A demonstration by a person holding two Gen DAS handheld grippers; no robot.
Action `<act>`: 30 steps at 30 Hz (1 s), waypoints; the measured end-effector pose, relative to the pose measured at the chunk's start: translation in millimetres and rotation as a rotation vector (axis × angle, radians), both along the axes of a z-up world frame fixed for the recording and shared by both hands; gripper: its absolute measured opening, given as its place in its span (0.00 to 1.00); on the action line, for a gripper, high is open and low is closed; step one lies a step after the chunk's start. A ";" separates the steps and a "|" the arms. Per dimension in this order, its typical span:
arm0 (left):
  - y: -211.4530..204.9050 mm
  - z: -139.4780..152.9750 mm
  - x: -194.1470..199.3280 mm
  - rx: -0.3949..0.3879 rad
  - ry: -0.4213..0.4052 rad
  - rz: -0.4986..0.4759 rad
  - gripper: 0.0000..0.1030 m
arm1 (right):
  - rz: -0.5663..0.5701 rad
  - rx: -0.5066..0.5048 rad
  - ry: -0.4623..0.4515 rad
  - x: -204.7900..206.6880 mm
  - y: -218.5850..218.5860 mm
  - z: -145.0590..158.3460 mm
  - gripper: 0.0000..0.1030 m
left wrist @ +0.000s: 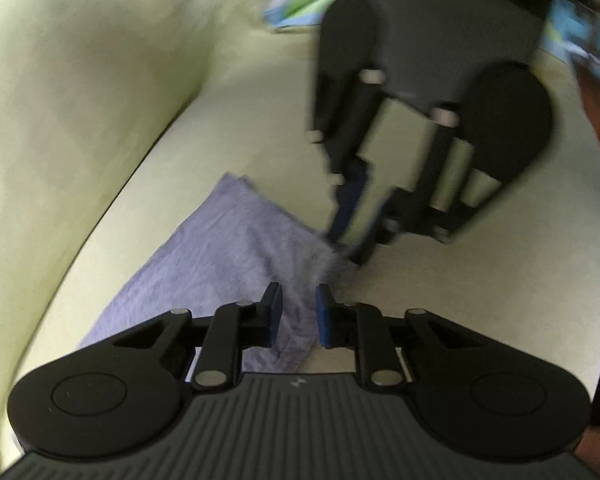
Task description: Fold clothes
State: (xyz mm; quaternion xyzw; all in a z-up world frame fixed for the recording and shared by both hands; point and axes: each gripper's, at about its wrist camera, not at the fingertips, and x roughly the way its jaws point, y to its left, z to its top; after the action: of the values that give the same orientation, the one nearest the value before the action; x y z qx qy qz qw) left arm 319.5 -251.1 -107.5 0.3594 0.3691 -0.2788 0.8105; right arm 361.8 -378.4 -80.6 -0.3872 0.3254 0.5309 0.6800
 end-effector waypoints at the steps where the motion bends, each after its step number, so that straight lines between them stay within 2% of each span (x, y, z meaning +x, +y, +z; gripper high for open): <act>1: -1.7 -3.5 -3.3 0.018 0.001 -0.024 0.27 | -0.001 0.002 -0.003 0.7 -0.6 -0.2 0.10; 4: -5.6 -12.8 -7.3 0.052 0.000 -0.059 0.30 | 0.011 0.004 -0.013 0.8 -0.7 -1.6 0.02; 8: -8.9 -17.8 -7.1 0.082 -0.029 -0.048 0.29 | 0.042 0.005 -0.033 -2.8 0.3 -1.8 0.00; 10: -4.8 -14.0 -3.1 0.063 -0.029 -0.008 0.19 | 0.046 0.010 -0.042 -2.5 -1.2 -0.3 0.00; 12: 0.5 -9.1 0.8 0.033 -0.025 0.032 0.16 | 0.065 0.006 -0.055 -5.0 -2.7 0.8 0.00; 16: 10.9 2.1 5.7 -0.039 -0.008 0.068 0.16 | 0.115 -0.005 -0.074 -14.9 -2.3 0.2 0.00; 22: 5.8 -1.6 -1.7 -0.031 0.033 -0.009 0.16 | 0.150 -0.002 -0.079 -25.2 3.5 -2.2 0.00; 24: 0.3 -11.1 3.0 -0.029 0.042 -0.019 0.16 | 0.164 -0.008 -0.080 -26.4 4.0 -4.0 0.00; 27: 3.1 -18.3 2.9 -0.046 0.066 0.003 0.17 | 0.172 -0.019 -0.078 -26.2 3.2 -6.3 0.01; 29: 1.0 -15.3 -2.0 -0.076 0.085 0.047 0.25 | 0.165 -0.025 -0.077 -24.1 1.4 -3.5 0.03; 30: 2.6 -10.4 2.1 -0.130 0.111 0.116 0.33 | 0.158 -0.031 -0.075 -22.3 -0.1 -0.9 0.05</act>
State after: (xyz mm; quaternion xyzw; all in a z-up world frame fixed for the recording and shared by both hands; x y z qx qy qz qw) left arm 321.6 -248.5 -117.9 0.2679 0.4147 -0.2746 0.8251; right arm 339.5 -378.5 -81.5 -0.4418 0.2763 0.5629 0.6416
